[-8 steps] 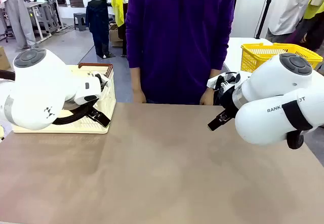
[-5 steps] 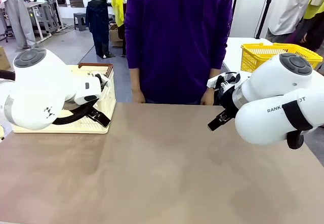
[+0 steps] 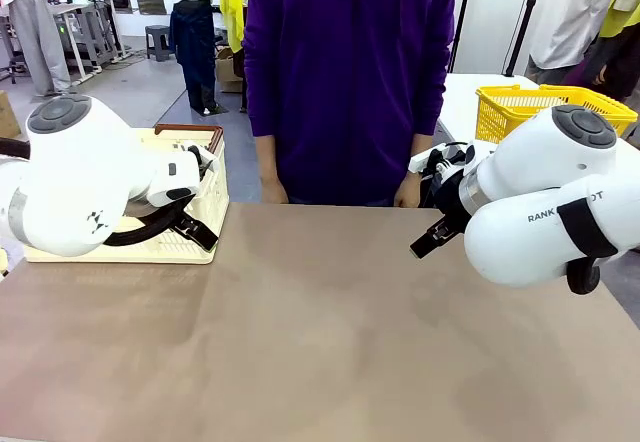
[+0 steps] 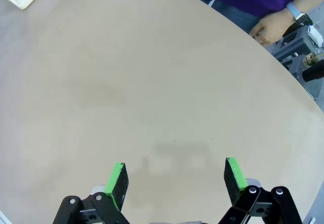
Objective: Place the drinks into the Shopping basket.
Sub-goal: Pick up one drink and place it into the Shopping basket.
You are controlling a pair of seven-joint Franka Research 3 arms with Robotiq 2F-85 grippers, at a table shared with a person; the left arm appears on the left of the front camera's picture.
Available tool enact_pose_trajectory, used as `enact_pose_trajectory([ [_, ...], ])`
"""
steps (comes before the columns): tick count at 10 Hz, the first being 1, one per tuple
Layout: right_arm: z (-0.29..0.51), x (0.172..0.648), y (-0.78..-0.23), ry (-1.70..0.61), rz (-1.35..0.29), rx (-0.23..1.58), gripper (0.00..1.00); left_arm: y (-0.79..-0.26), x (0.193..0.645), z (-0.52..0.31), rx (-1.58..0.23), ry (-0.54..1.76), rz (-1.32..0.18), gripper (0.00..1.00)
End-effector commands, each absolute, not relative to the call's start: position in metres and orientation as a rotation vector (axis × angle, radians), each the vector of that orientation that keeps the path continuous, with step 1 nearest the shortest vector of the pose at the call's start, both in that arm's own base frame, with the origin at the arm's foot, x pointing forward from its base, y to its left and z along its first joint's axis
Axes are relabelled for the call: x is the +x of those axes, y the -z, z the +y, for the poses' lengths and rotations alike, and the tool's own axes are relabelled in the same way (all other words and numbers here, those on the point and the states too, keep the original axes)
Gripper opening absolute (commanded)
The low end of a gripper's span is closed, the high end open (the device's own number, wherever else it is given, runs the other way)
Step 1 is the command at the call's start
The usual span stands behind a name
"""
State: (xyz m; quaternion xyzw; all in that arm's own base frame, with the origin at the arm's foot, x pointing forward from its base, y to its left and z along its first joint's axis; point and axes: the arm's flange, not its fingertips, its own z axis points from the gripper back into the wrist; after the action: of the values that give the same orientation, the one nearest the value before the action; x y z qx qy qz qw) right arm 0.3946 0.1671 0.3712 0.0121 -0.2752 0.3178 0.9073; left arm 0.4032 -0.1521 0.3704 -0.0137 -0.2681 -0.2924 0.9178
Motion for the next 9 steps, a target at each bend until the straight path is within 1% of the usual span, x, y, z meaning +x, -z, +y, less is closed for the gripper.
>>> enact_pose_trajectory([
  [1, 0.1671, 0.3946, -0.3712, -0.655, -0.568, 0.026, 1.00, -0.3705, 0.4032, -0.1519, -0.028, 0.601, -0.552, 1.00],
  [9, 0.1671, 0.3946, -0.3712, -0.655, -0.568, 0.026, 1.00, -0.3705, 0.4032, -0.1519, -0.028, 0.601, -0.552, 1.00],
])
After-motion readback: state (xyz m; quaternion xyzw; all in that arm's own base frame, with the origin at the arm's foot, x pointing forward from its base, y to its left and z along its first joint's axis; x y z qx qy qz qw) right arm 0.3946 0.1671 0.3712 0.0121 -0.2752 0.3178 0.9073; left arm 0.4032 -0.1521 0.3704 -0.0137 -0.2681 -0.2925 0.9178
